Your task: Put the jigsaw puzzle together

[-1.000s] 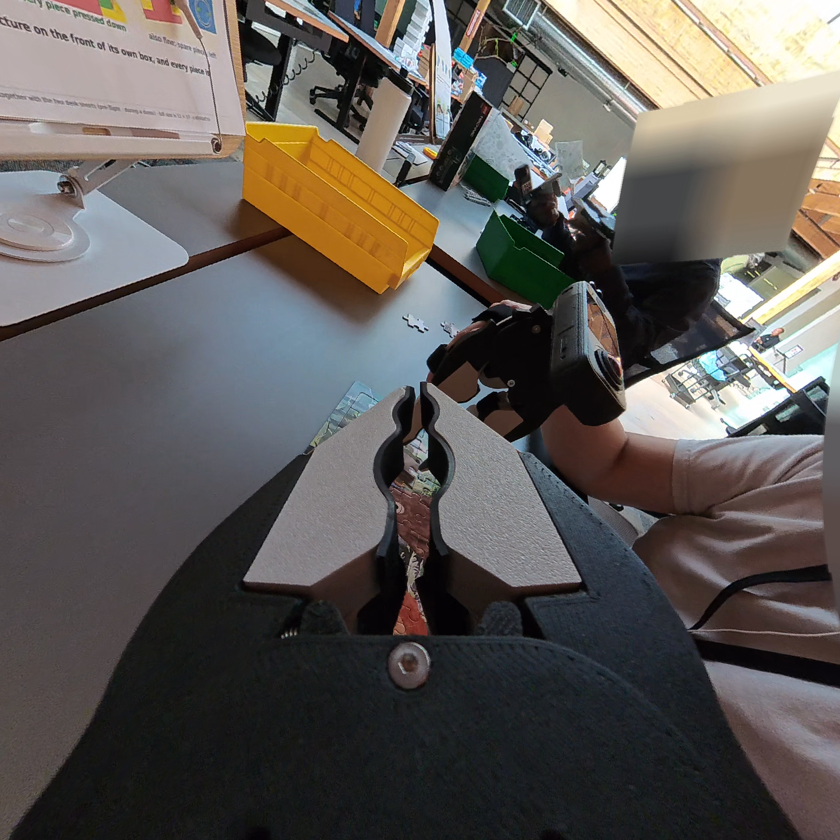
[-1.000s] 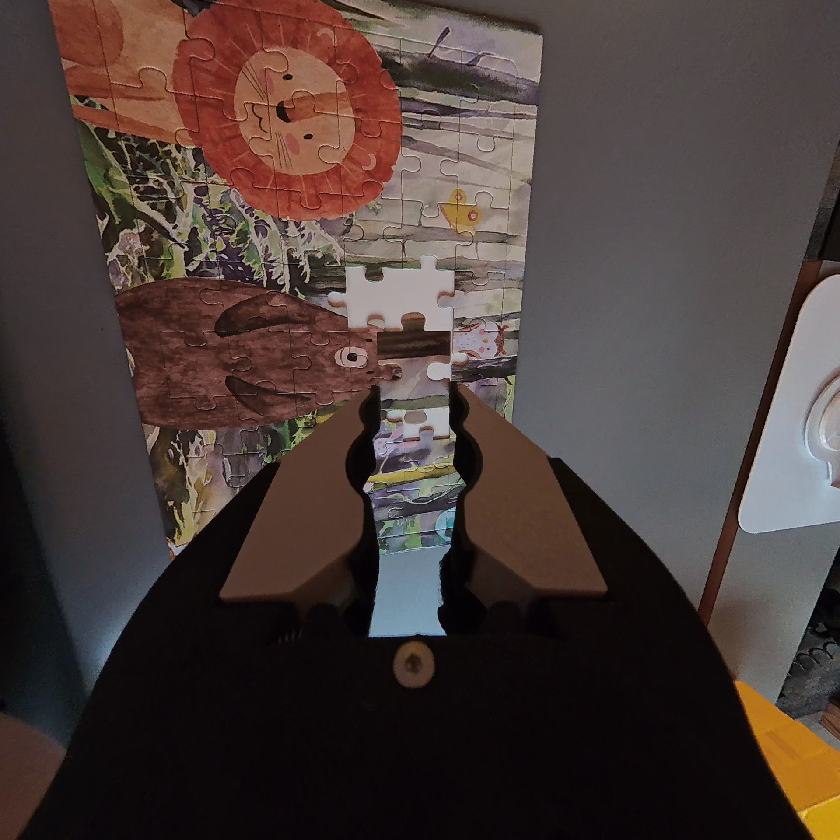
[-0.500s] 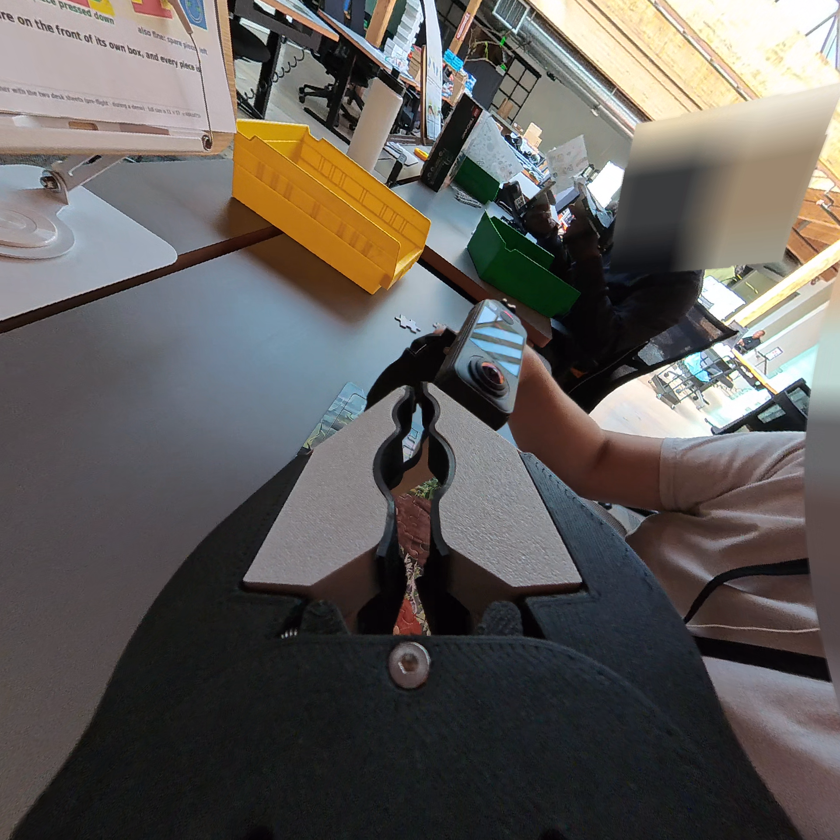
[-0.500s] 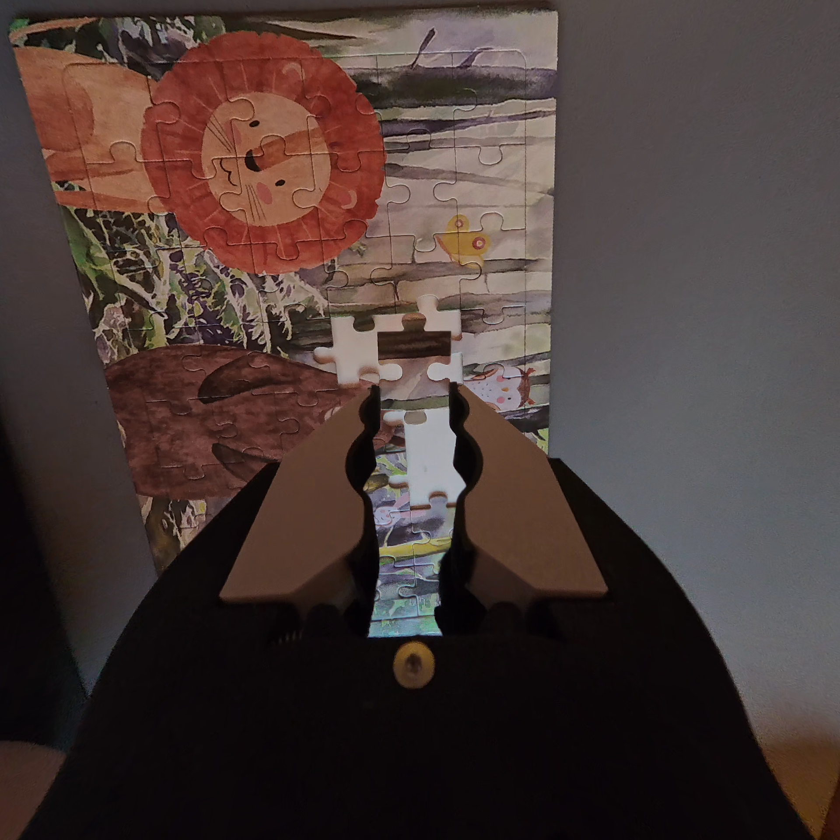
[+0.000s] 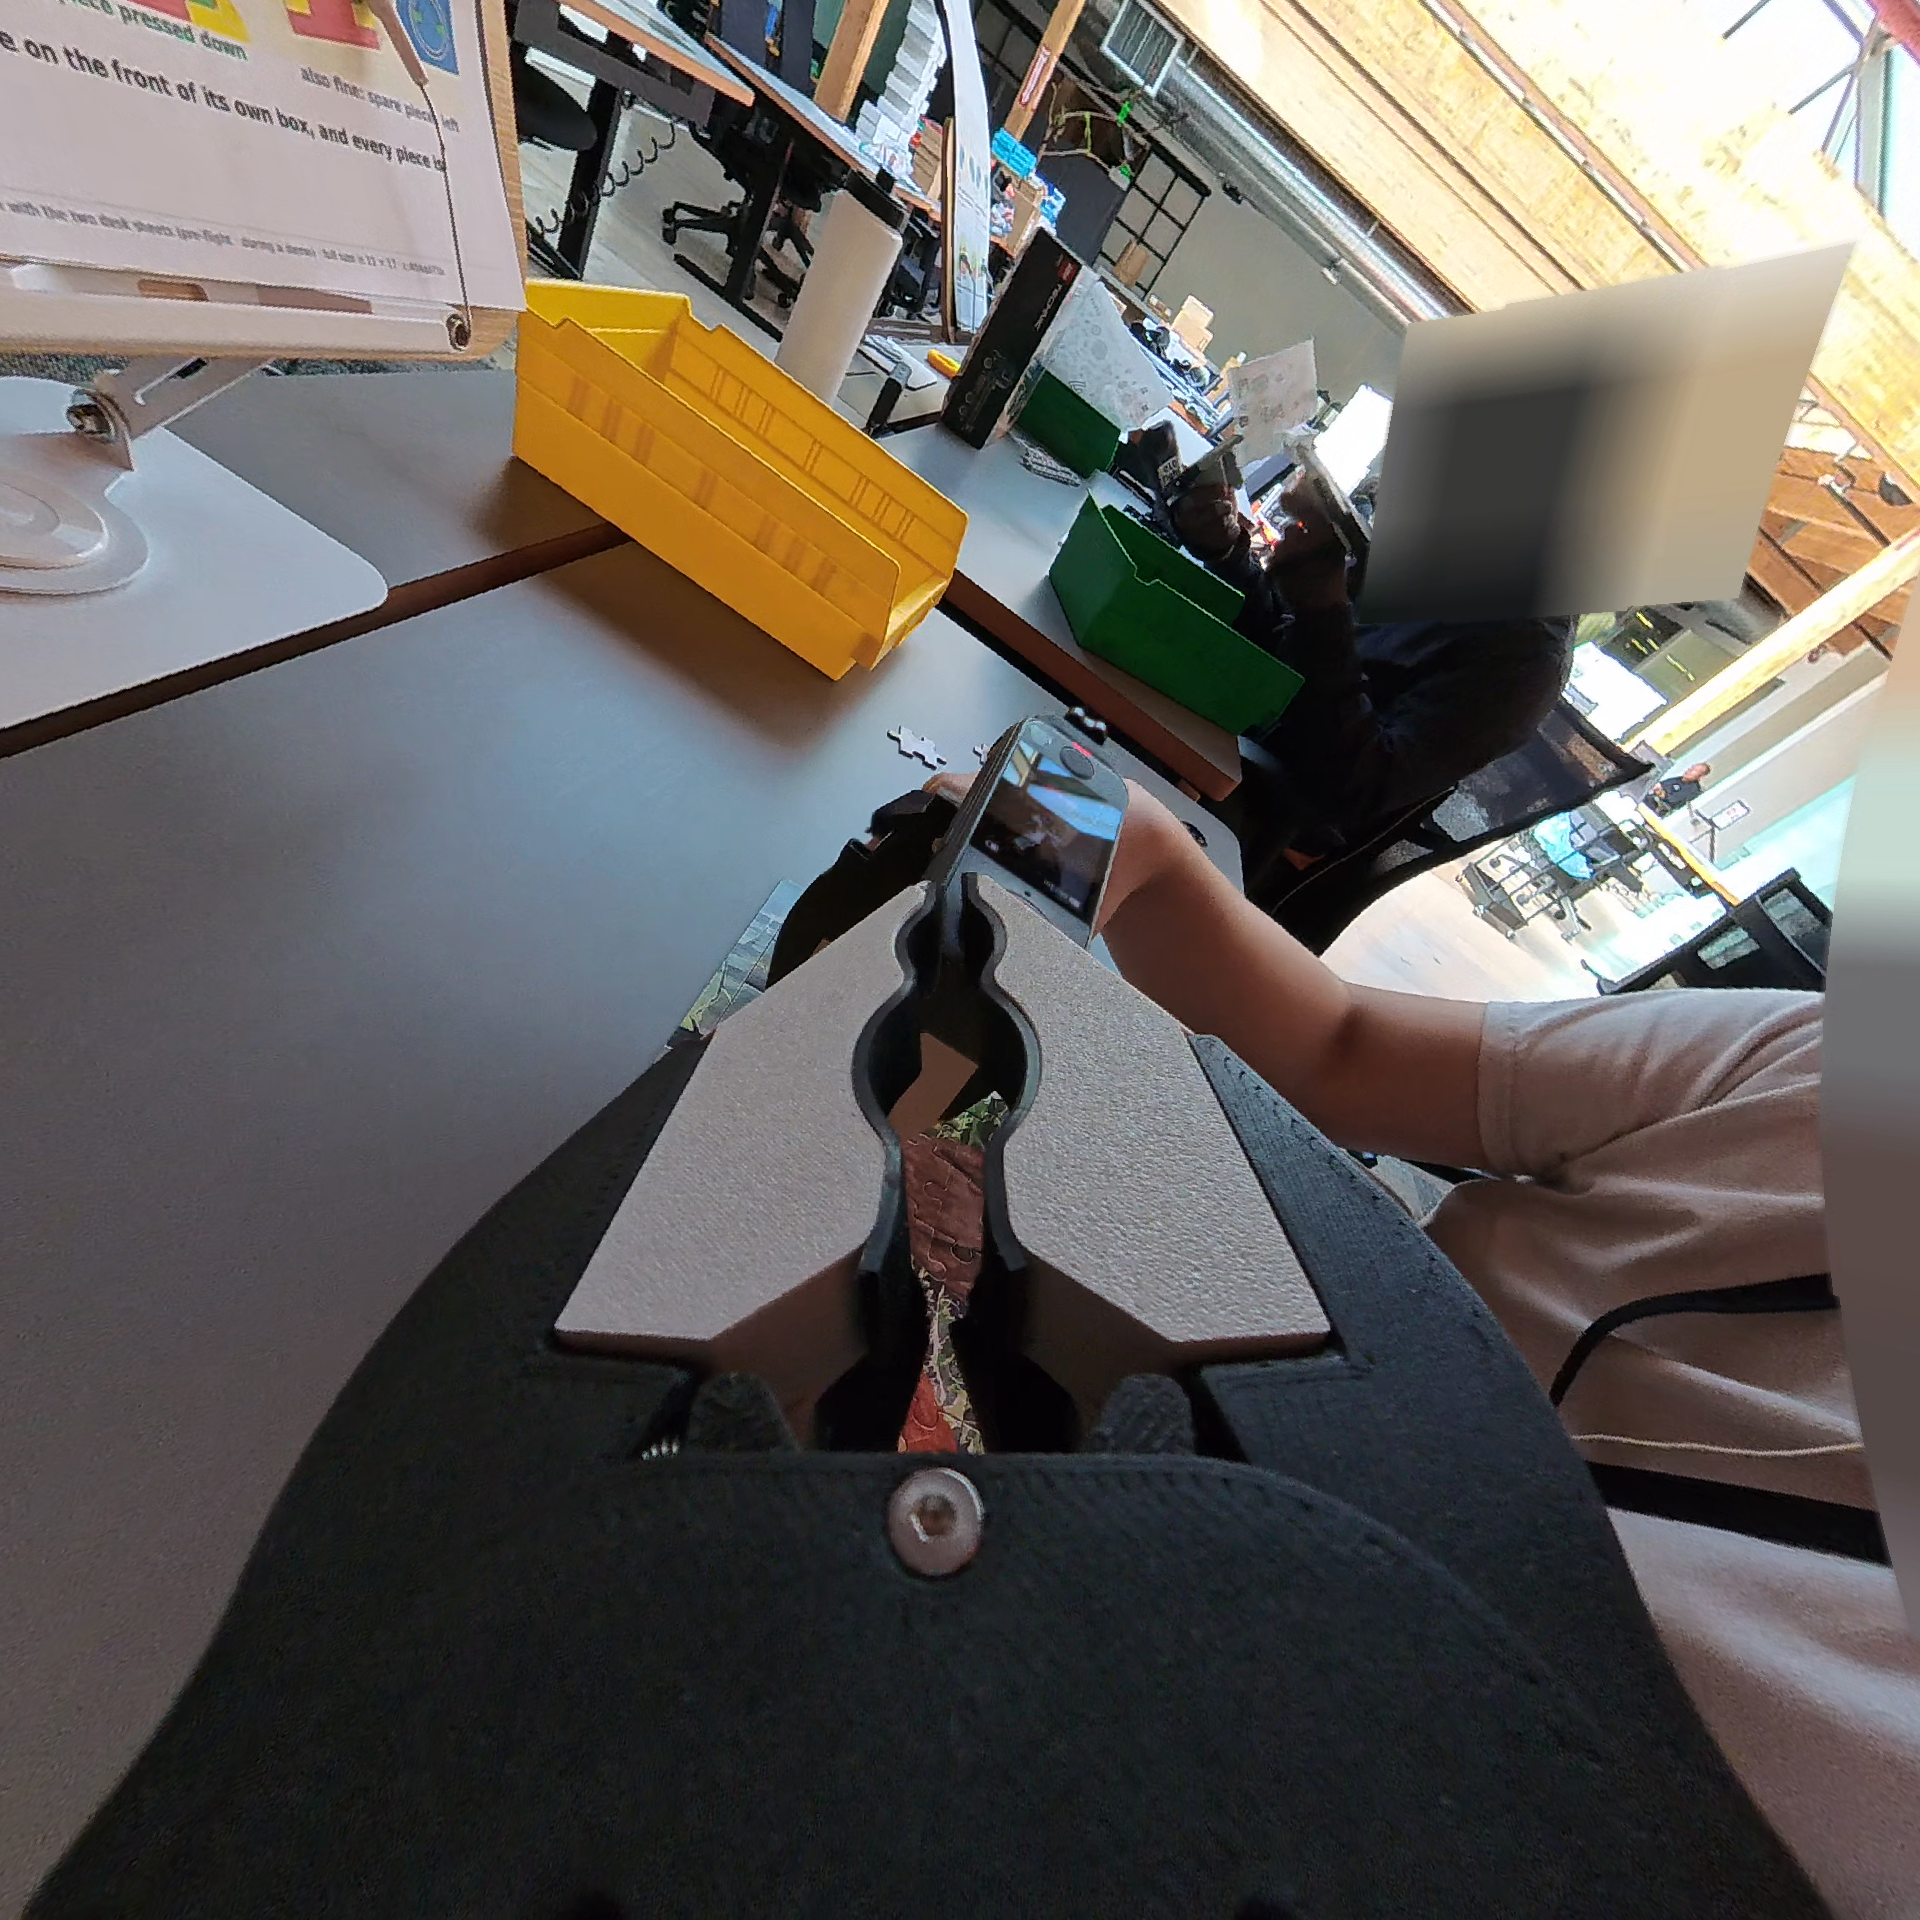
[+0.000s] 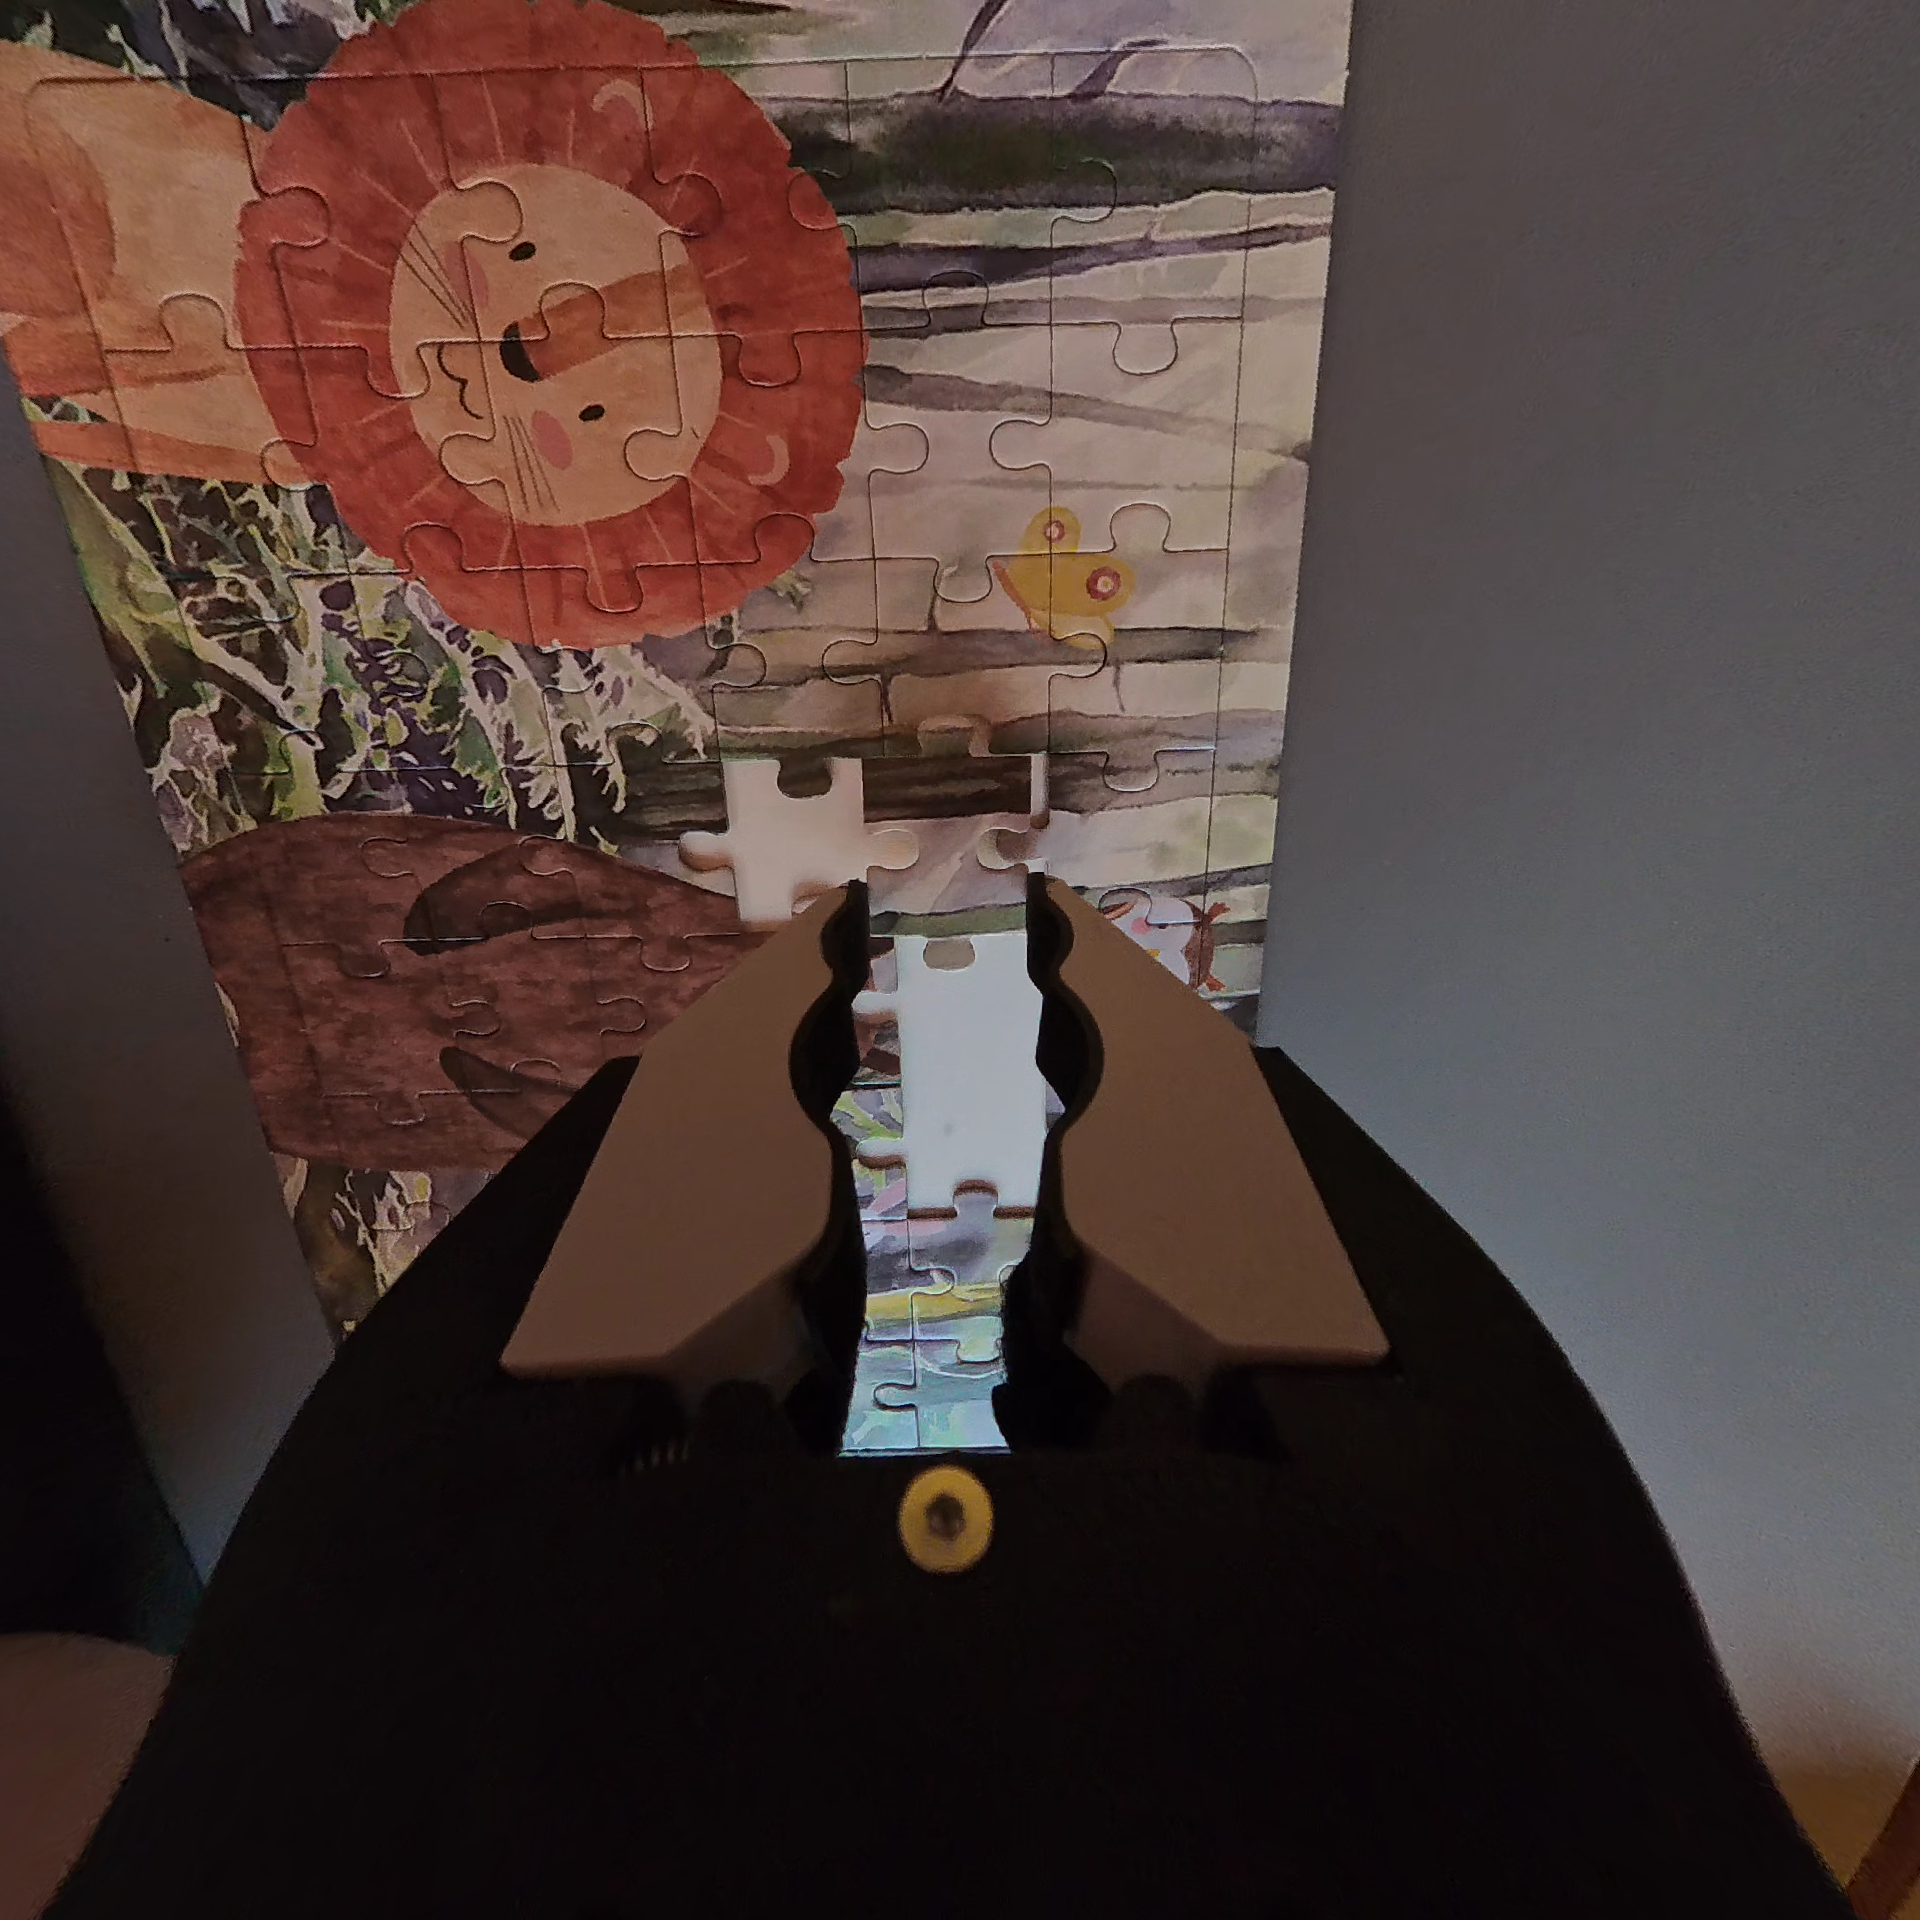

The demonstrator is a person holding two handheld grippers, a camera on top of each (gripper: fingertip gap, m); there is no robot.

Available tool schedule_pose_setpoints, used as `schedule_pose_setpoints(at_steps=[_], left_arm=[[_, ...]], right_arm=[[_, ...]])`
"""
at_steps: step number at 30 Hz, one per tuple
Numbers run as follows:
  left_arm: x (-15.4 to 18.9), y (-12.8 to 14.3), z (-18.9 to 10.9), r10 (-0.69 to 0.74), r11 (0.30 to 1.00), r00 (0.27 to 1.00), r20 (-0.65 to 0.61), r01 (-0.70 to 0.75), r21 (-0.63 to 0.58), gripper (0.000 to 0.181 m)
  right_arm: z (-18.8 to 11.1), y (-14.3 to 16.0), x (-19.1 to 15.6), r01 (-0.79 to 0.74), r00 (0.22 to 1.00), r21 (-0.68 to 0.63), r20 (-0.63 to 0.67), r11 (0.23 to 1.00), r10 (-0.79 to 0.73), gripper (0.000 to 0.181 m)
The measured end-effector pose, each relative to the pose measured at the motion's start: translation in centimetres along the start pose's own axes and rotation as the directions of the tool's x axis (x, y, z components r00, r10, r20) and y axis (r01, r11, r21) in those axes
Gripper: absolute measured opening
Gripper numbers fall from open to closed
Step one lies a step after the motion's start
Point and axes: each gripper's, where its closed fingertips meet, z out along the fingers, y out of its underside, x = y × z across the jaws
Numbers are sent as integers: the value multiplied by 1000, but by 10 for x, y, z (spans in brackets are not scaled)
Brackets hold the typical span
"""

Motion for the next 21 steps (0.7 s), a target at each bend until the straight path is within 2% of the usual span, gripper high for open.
schedule_pose_setpoints(at_steps=[21], left_arm=[[2, -3, 0, 2, 1000, 1000, -10, -2, 7, 0]], right_arm=[[5, 2, 4, 11, 1000, -38, 0, 999, -11, 29]])
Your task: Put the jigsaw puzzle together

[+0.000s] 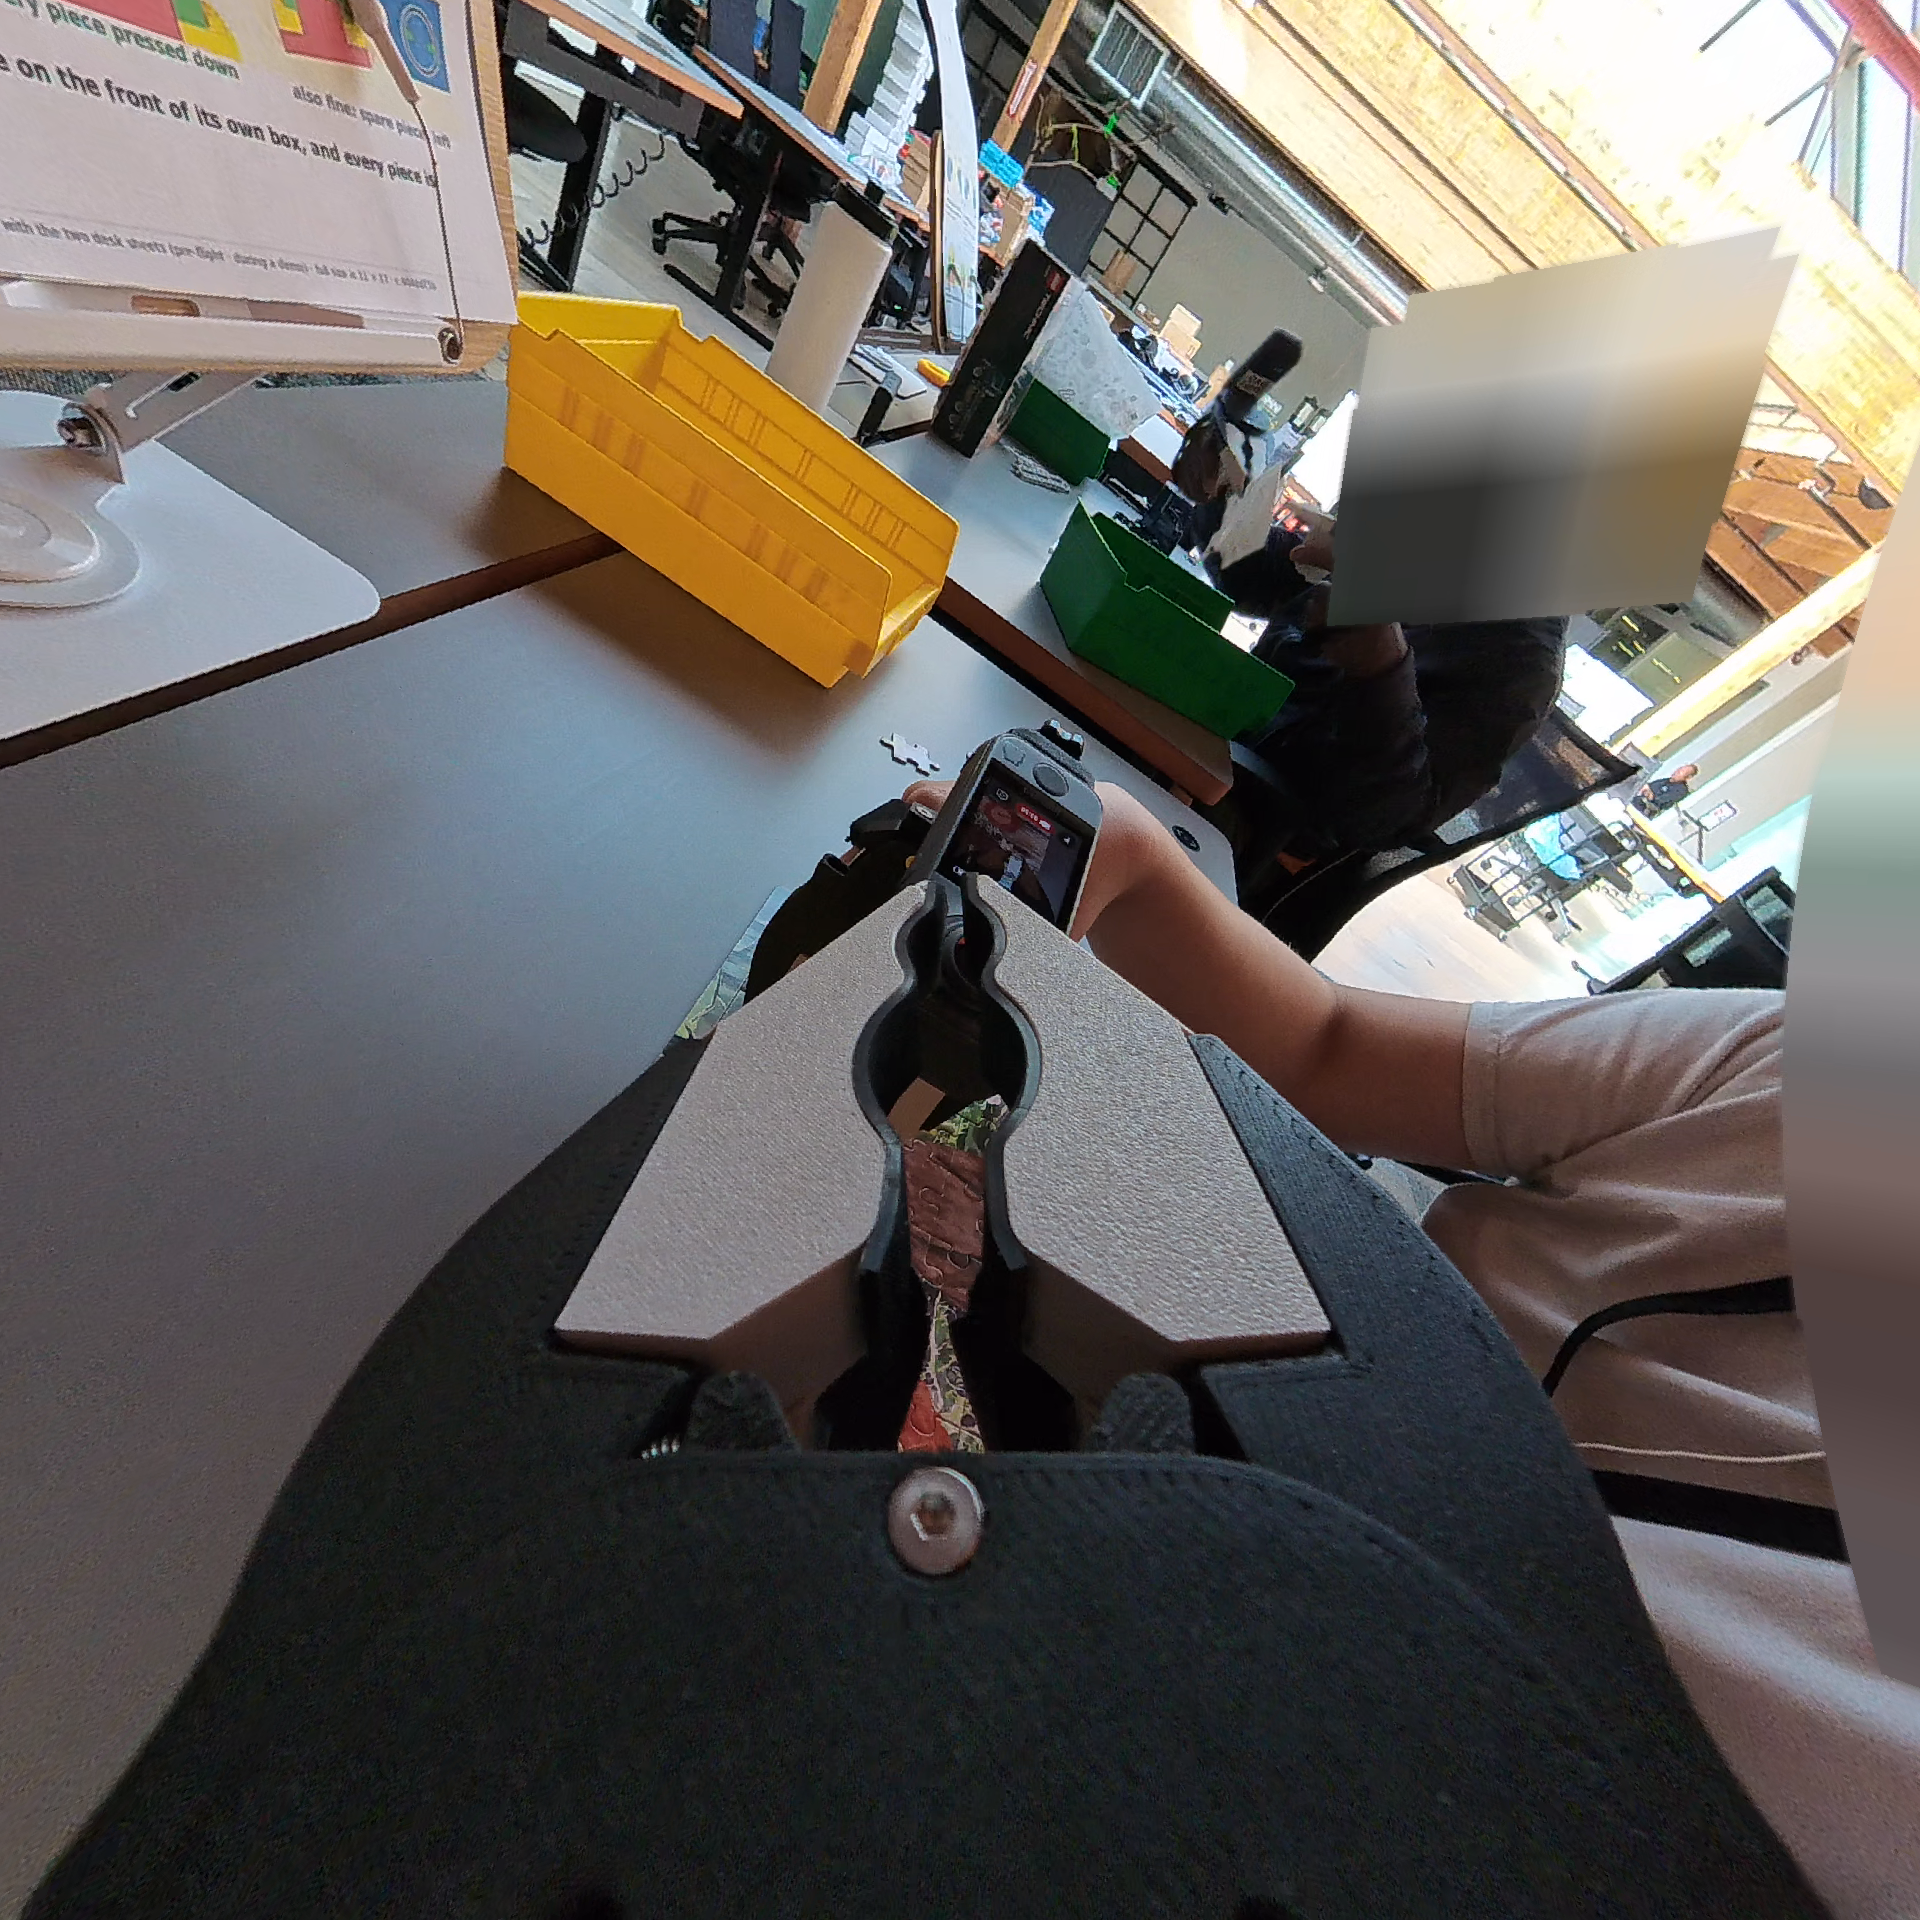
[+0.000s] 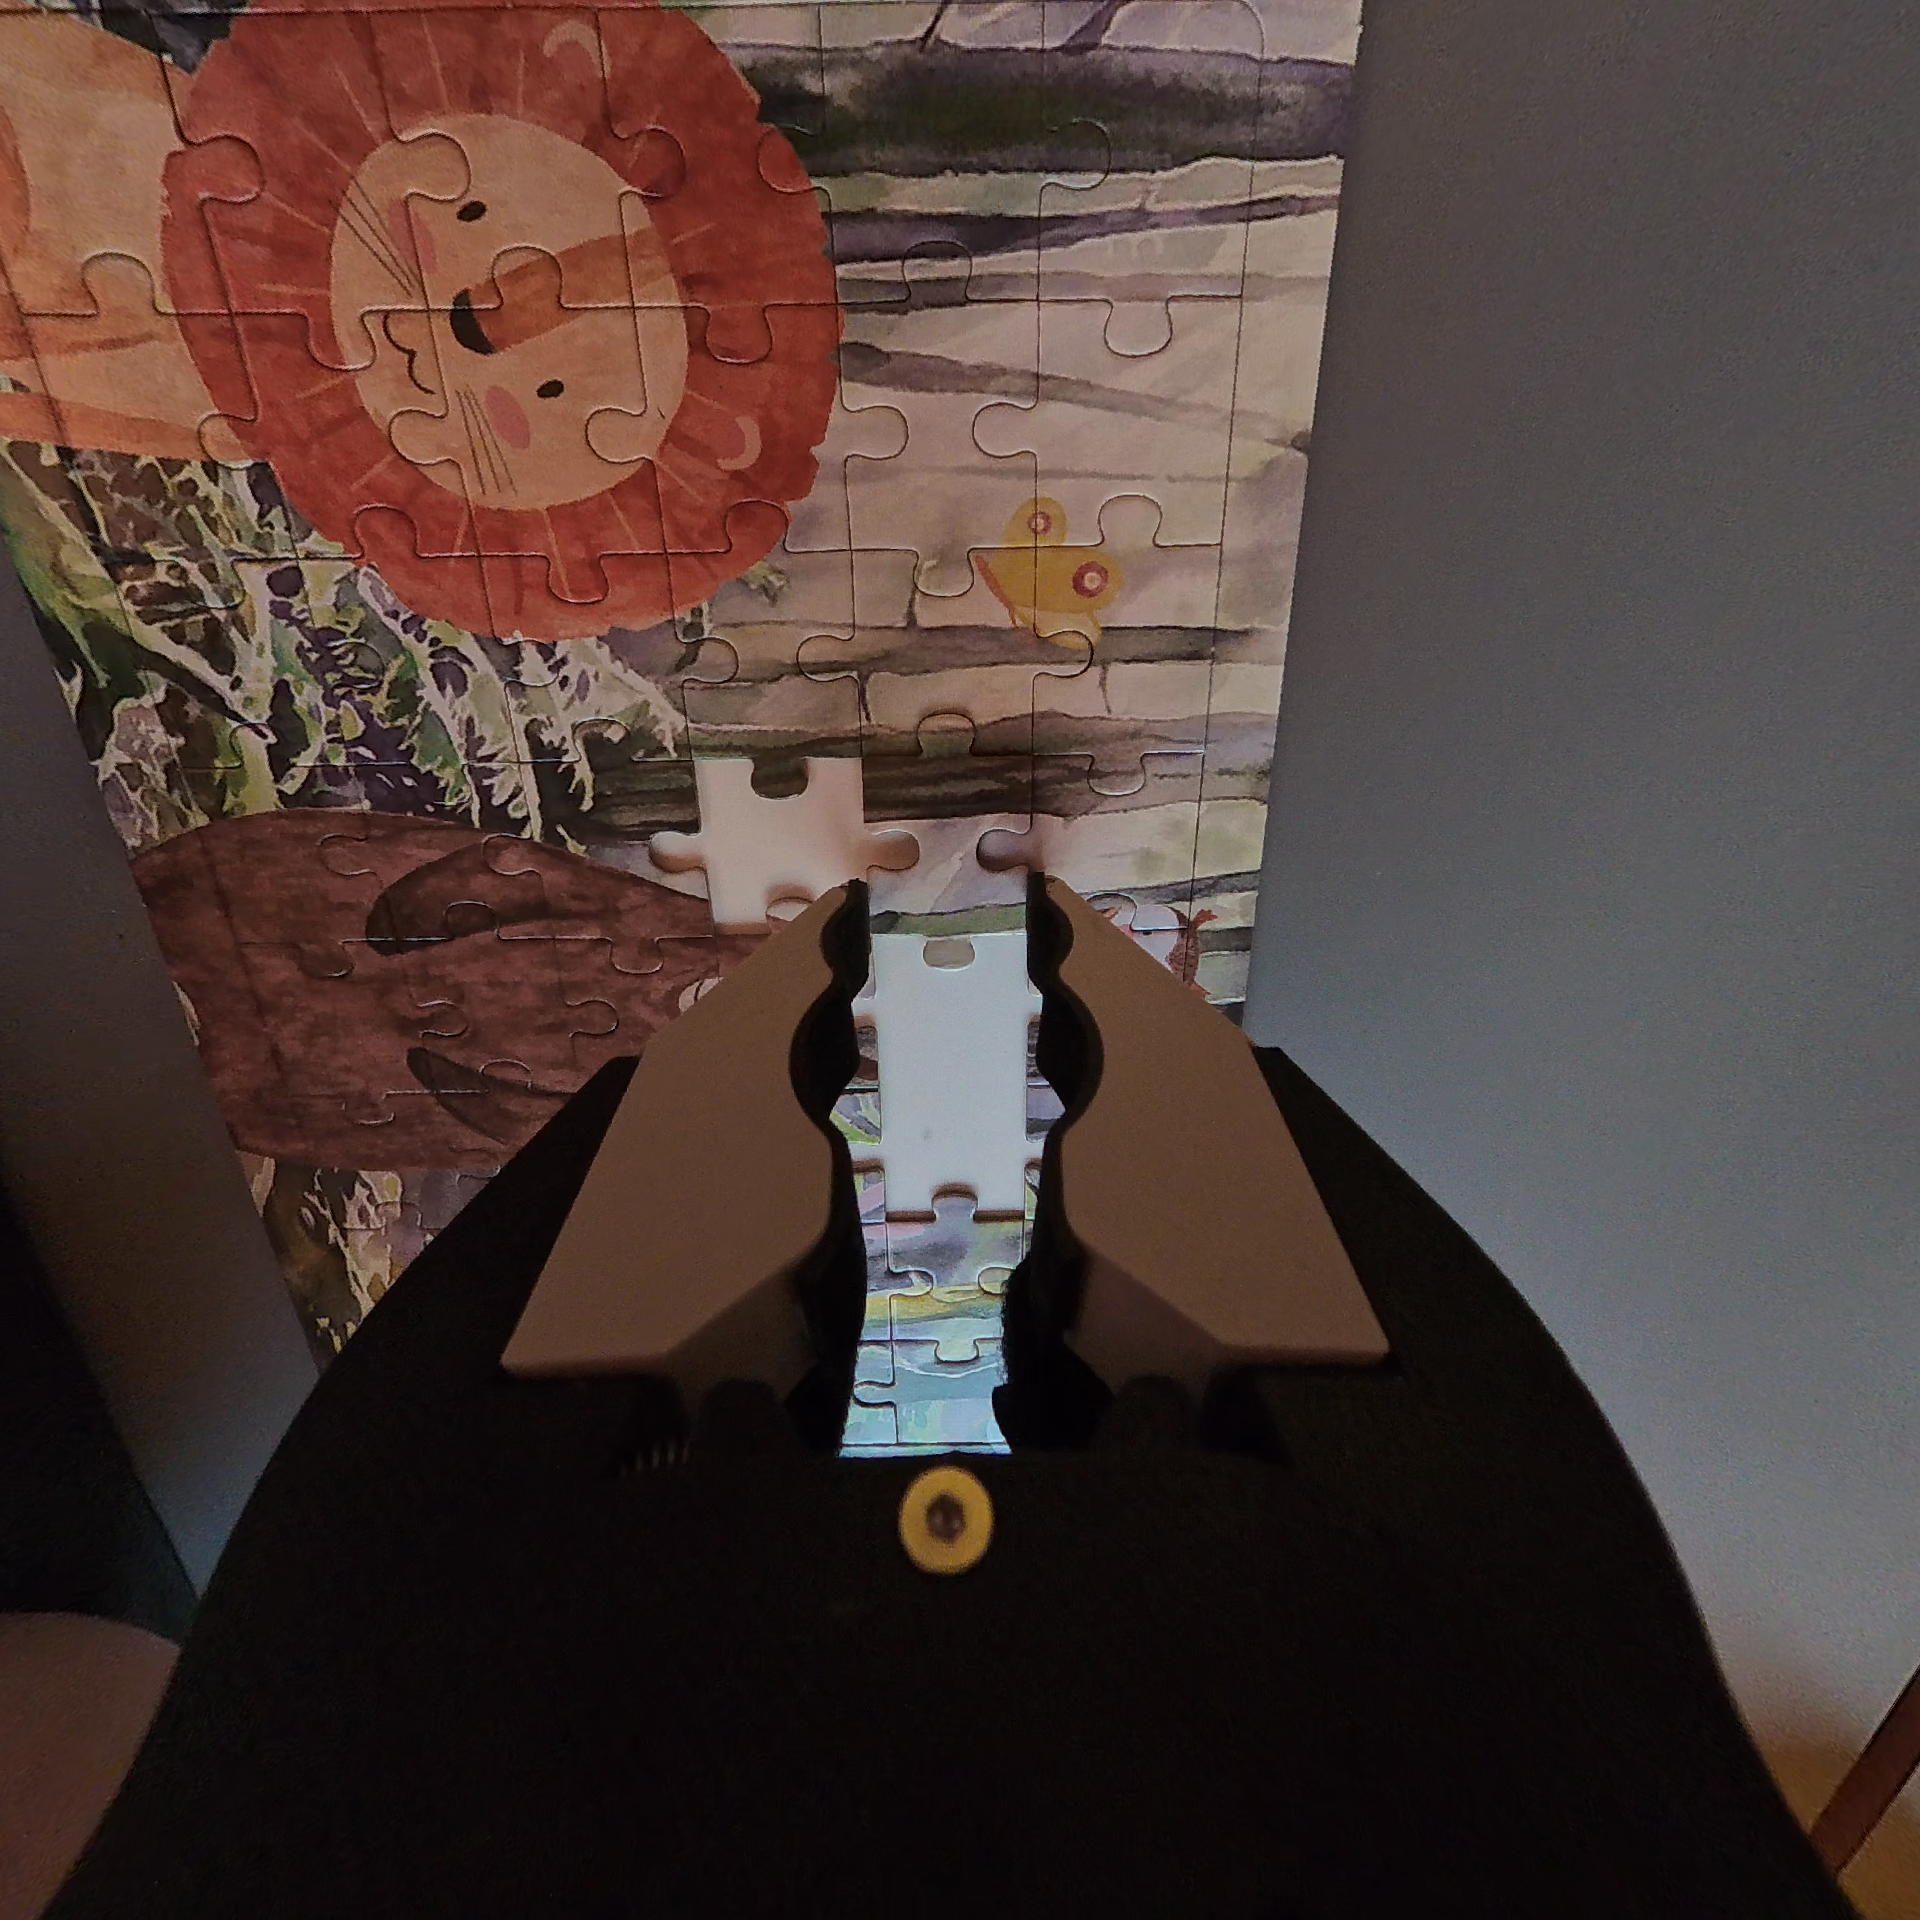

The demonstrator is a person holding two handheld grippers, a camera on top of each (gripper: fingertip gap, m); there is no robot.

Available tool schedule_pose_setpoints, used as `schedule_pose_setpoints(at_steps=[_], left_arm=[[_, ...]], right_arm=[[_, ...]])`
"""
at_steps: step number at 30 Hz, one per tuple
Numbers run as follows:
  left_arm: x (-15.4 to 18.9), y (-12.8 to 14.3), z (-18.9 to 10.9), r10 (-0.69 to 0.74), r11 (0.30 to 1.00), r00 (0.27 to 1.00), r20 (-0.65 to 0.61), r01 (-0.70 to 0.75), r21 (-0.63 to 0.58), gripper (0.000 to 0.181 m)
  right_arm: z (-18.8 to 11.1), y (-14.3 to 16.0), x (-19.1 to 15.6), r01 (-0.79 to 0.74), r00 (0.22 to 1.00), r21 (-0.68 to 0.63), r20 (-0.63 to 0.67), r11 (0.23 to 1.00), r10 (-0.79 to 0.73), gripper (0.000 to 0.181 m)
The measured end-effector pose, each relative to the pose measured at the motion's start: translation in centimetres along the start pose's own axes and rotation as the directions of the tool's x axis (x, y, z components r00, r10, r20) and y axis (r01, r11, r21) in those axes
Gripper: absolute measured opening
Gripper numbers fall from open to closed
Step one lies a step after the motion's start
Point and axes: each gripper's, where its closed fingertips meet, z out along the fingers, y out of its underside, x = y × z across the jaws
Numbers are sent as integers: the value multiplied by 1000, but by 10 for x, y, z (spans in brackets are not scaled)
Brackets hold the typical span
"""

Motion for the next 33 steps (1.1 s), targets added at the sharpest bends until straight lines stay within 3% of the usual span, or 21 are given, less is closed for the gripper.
schedule_pose_setpoints(at_steps=[11, 16, 18, 20, 22, 23, 27, 33], left_arm=[[-1, 1, 1, -6, 1000, 1000, -2, 6, -7, 0], [-2, 8, 2, -11, 999, 1000, 2, 11, -41, 0], [-8, 23, 6, -6, 993, 1000, 30, 9, -119, 0], [-24, 54, 10, 33, 959, 993, 116, 2, -282, 0], [-43, 91, 14, 144, 876, 974, 175, -43, -481, 0], [-45, 106, 19, 203, 833, 969, 142, -94, -545, 0], [-41, 140, 47, 264, 753, 964, -35, -229, -617, 0], [-56, 161, 65, 357, 677, 932, -68, -308, -669, 0]], right_arm=[[0, 0, 0, 12, 1000, 18, 4, 1000, -12, 30], [-12, -3, 0, 17, 1000, 84, -3, 996, -17, 37], [-23, -1, 1, 7, 1000, 130, -14, 992, -5, 35], [-35, 1, 4, 9, 999, 194, -37, 981, -2, 26], [-47, 0, 9, 33, 997, 287, -80, 957, -10, 13], [-53, -3, 12, 40, 995, 348, -99, 937, -6, 4], [-65, -14, 5, 18, 1000, 563, -27, 826, -4, 0], [-32, -8, -6, 37, 998, 502, 24, 864, -56, 0]])
